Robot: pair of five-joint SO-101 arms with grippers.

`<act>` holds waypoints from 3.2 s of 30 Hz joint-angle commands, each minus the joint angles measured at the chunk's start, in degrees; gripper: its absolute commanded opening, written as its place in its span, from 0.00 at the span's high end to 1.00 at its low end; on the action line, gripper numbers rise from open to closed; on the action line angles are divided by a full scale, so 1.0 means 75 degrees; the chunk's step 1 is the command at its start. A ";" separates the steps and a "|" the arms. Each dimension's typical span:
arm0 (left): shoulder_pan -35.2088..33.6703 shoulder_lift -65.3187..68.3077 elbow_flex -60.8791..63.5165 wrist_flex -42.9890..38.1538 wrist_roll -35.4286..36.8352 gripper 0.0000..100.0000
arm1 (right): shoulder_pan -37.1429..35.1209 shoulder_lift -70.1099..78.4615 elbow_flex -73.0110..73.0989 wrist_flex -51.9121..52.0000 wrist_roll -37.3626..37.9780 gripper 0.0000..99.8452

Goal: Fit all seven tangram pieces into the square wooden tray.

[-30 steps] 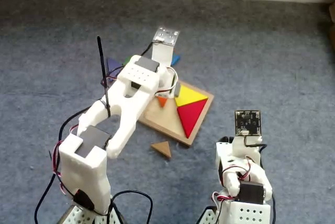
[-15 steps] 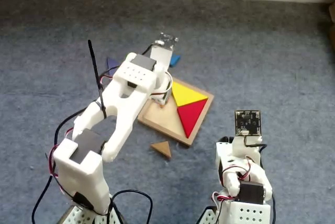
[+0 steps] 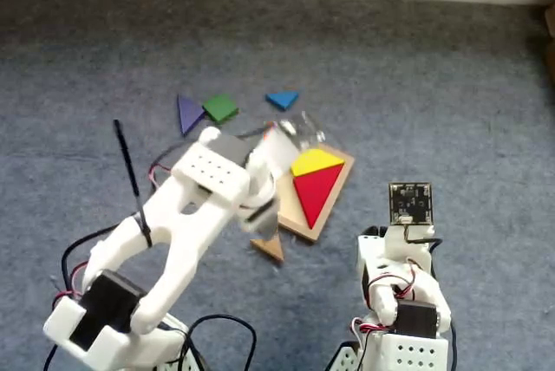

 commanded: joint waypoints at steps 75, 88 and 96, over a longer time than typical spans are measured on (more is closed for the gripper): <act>0.0932 0.0463 0.0897 -0.2333 0.0527 0.73 | 0.0100 -0.0064 0.1084 -0.0147 -0.0012 0.96; 0.0990 0.1858 -0.0358 -0.1629 0.0527 0.88 | 0.0100 -0.0064 0.1084 -0.0147 -0.0012 0.96; 0.0990 0.0721 0.0006 -0.1664 0.0527 0.91 | 0.0100 -0.0064 0.1084 -0.0147 -0.0012 0.96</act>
